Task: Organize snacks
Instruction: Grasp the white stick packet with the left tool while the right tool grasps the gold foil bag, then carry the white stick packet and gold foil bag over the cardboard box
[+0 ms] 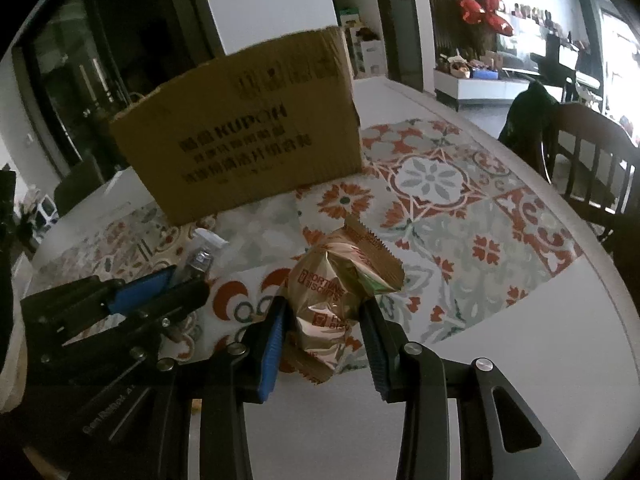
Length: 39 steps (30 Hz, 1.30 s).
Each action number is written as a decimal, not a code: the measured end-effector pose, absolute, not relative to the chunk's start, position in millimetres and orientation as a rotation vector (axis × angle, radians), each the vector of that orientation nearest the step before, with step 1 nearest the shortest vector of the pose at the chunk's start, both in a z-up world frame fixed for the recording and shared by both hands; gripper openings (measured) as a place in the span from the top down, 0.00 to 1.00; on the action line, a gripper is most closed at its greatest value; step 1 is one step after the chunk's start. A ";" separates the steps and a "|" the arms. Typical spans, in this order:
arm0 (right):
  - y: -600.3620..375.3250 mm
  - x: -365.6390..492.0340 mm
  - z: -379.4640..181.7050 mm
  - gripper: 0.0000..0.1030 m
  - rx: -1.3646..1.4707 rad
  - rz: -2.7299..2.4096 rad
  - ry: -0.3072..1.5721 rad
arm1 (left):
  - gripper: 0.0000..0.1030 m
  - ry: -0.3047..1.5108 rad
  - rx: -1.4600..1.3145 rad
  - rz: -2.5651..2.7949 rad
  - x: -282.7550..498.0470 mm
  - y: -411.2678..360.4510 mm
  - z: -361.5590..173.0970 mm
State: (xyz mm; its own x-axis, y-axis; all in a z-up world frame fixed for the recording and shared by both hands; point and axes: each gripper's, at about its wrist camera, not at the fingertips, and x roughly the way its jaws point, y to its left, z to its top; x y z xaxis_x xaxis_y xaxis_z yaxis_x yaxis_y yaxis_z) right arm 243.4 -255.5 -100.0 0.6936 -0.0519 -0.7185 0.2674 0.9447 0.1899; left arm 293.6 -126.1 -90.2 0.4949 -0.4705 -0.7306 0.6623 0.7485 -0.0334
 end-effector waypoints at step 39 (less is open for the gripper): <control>-243.3 248.9 27.9 0.63 0.169 -0.026 0.520 | 0.80 0.558 0.056 -0.593 290.7 -85.9 47.0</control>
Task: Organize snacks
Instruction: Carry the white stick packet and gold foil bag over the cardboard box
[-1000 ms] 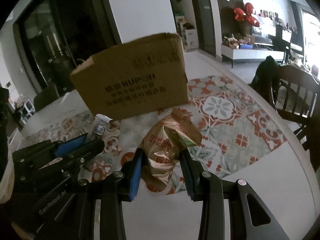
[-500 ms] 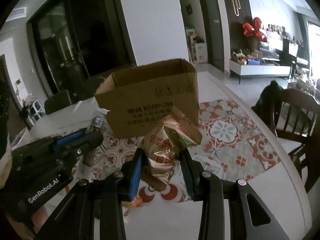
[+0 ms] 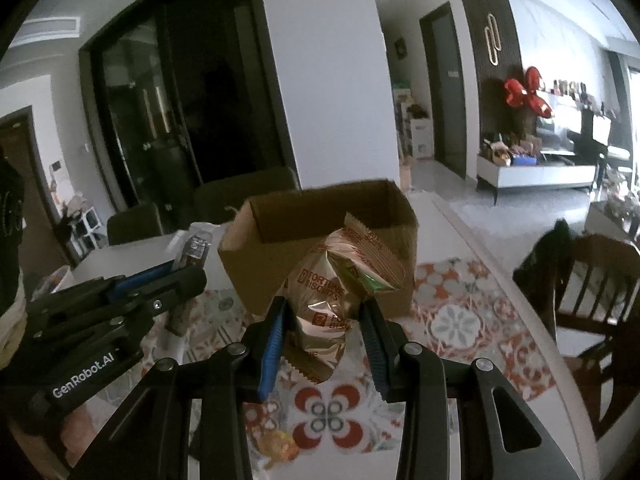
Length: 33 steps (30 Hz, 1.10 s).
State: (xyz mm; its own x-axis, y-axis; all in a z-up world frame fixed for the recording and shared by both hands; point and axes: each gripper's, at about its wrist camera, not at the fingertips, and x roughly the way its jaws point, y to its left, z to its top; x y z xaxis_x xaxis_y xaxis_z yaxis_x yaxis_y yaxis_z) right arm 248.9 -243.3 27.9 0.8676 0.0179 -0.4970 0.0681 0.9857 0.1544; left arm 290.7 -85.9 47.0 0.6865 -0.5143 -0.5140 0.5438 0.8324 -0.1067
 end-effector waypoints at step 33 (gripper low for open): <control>-283.2 400.3 51.9 0.63 0.103 0.047 0.610 | 0.80 0.647 0.027 -0.528 429.5 -126.4 67.3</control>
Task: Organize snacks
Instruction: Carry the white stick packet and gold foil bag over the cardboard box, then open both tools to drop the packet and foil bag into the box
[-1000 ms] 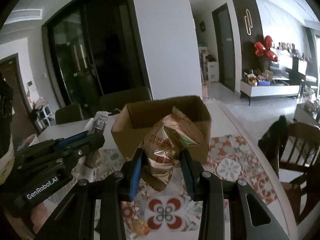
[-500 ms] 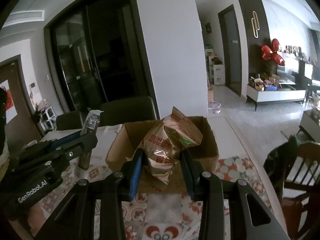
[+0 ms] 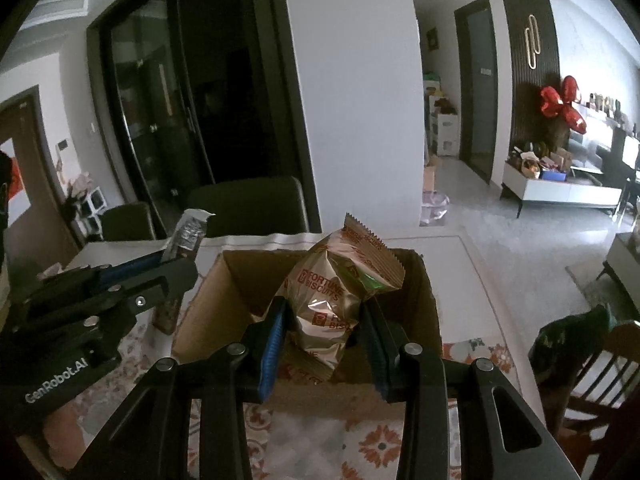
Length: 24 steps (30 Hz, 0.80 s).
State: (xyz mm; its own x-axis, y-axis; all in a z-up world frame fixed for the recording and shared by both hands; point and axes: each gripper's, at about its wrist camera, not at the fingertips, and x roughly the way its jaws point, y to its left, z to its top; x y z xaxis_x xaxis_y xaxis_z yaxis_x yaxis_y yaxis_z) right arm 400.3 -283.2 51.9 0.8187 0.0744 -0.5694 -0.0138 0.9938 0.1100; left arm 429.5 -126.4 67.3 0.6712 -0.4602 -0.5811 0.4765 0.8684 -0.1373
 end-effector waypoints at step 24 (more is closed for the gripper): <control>-275.0 391.5 45.0 0.48 0.043 0.005 0.655 | 0.46 0.596 0.146 -0.303 413.2 -114.0 60.5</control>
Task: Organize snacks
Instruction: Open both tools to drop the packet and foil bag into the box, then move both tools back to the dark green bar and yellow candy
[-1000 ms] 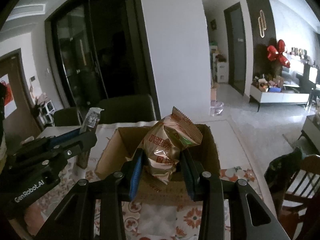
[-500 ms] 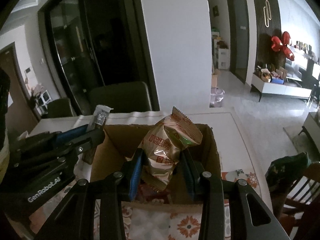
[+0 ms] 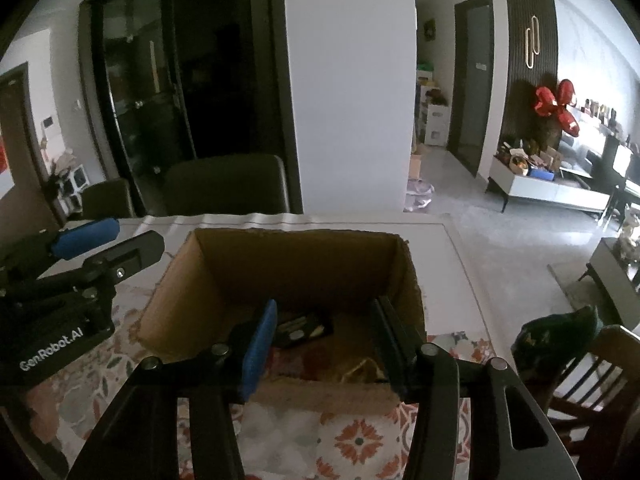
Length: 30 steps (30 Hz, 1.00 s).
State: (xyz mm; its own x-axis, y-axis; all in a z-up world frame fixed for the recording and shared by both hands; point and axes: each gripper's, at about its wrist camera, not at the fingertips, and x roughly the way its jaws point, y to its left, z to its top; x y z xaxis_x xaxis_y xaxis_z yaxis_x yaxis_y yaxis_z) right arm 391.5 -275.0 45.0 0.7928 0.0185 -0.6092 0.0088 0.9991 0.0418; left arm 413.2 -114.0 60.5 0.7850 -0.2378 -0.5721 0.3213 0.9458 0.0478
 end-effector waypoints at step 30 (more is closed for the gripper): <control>-211.3 265.9 46.4 0.42 -0.032 0.117 0.540 | 0.44 0.567 0.140 -0.282 276.2 -41.4 50.6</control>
